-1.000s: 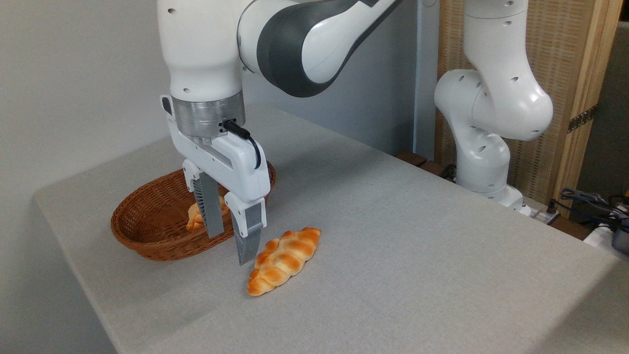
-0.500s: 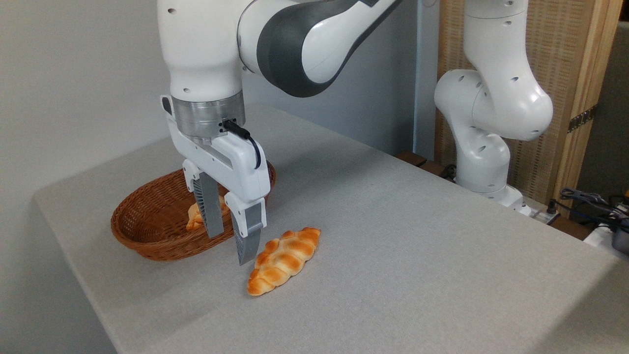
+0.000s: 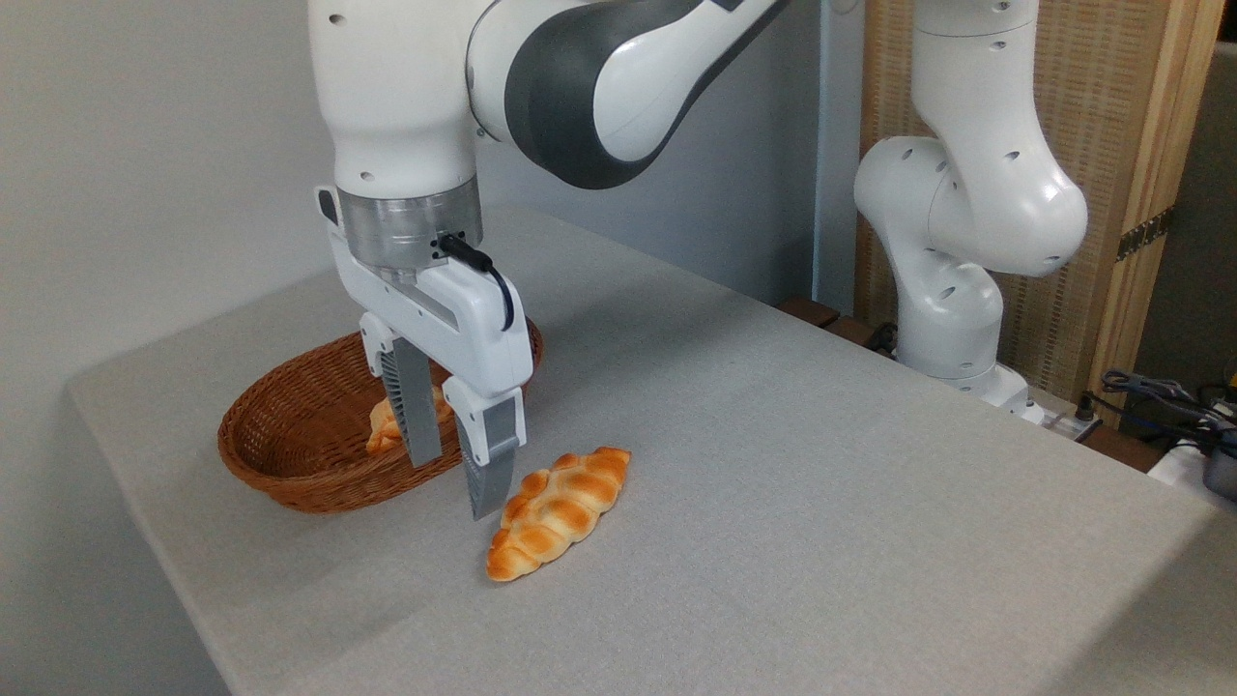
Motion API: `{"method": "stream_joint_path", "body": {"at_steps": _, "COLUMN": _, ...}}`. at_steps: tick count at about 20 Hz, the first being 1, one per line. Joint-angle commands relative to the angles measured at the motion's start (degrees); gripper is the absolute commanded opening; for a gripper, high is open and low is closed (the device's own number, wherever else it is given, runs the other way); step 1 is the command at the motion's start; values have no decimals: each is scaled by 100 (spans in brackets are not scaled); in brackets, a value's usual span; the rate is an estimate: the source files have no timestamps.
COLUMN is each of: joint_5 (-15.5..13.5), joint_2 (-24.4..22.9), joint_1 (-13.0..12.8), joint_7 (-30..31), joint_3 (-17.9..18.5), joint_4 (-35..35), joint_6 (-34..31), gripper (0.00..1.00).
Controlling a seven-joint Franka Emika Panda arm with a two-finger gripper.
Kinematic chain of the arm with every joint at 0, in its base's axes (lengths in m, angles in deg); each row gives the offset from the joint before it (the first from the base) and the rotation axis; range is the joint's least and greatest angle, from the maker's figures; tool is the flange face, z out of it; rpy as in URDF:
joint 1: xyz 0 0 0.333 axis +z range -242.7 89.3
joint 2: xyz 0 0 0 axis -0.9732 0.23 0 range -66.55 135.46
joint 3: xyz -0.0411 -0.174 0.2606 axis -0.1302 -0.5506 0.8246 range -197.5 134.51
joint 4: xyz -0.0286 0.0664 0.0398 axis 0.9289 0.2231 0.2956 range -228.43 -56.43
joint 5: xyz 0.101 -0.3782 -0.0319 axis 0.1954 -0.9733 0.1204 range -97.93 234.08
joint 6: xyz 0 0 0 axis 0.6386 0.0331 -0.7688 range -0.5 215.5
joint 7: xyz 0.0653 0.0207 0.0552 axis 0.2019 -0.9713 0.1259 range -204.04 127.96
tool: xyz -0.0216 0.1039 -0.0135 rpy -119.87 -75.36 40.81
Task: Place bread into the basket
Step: 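Lower the gripper onto the braided bread roll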
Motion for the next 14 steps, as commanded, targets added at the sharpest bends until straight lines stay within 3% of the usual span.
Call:
{"method": "stream_joint_path", "body": {"at_steps": 1, "joint_5": 15, "joint_2": -94, "joint_1": -27, "joint_7": 57, "joint_3": 55, "joint_4": -244, "joint_6": -316, "gripper": 100}}
{"method": "stream_joint_path", "body": {"at_steps": 7, "joint_5": 6, "joint_2": -94, "joint_1": -53, "joint_7": 13, "joint_3": 28, "joint_4": -763, "joint_6": -317, "gripper": 100}}
{"method": "stream_joint_path", "body": {"at_steps": 14, "joint_5": 6, "joint_2": 100, "joint_1": -97, "joint_7": 13, "joint_3": -139, "joint_4": -842, "joint_6": -246, "gripper": 100}}
